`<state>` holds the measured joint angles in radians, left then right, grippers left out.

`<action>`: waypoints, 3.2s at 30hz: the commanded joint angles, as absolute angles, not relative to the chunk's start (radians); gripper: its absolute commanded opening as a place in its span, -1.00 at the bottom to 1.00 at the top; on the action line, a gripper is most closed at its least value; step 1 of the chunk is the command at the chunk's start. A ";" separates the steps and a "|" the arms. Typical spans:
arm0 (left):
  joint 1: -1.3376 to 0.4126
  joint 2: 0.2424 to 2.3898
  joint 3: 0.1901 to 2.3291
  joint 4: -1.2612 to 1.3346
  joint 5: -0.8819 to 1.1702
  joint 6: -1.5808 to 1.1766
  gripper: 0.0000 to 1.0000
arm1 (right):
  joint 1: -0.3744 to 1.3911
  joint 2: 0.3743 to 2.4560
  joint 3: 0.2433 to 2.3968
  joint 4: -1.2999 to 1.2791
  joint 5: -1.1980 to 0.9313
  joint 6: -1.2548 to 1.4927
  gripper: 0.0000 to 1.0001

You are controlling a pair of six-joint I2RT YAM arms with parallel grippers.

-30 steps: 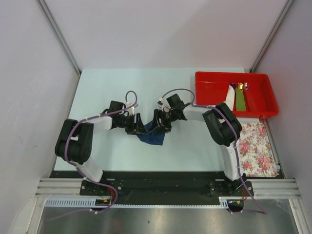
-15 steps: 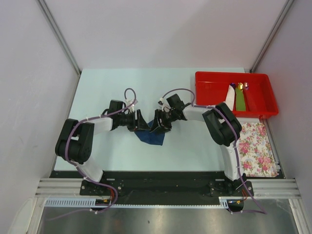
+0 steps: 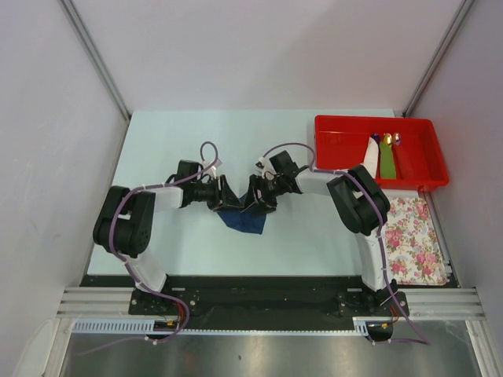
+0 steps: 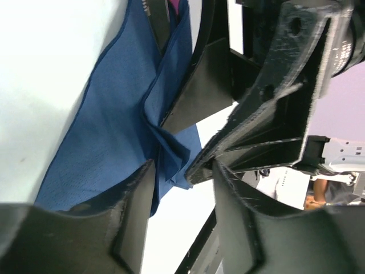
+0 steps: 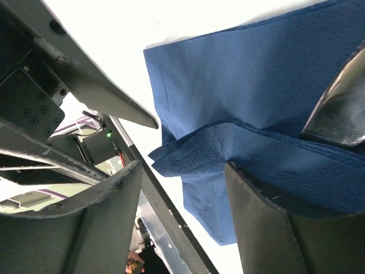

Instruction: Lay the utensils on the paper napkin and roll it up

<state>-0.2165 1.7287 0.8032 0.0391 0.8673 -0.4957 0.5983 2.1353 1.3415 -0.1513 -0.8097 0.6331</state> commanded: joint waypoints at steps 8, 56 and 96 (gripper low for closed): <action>-0.204 1.663 0.738 0.201 0.830 -0.587 -0.04 | 0.603 2.166 1.339 -0.138 -0.767 0.598 0.41; -0.847 1.520 0.641 0.154 -0.040 0.946 -0.71 | 0.586 2.168 1.335 -0.095 -0.827 0.655 0.34; -0.589 1.373 0.809 -0.170 0.413 0.392 -0.19 | 0.581 2.171 1.437 -0.305 -0.583 0.448 -0.66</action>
<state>-0.7368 1.4616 0.6659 -0.0387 0.1390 0.7063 0.5751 2.1567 1.4071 -0.2775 -0.6621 0.5011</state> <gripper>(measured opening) 0.356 0.178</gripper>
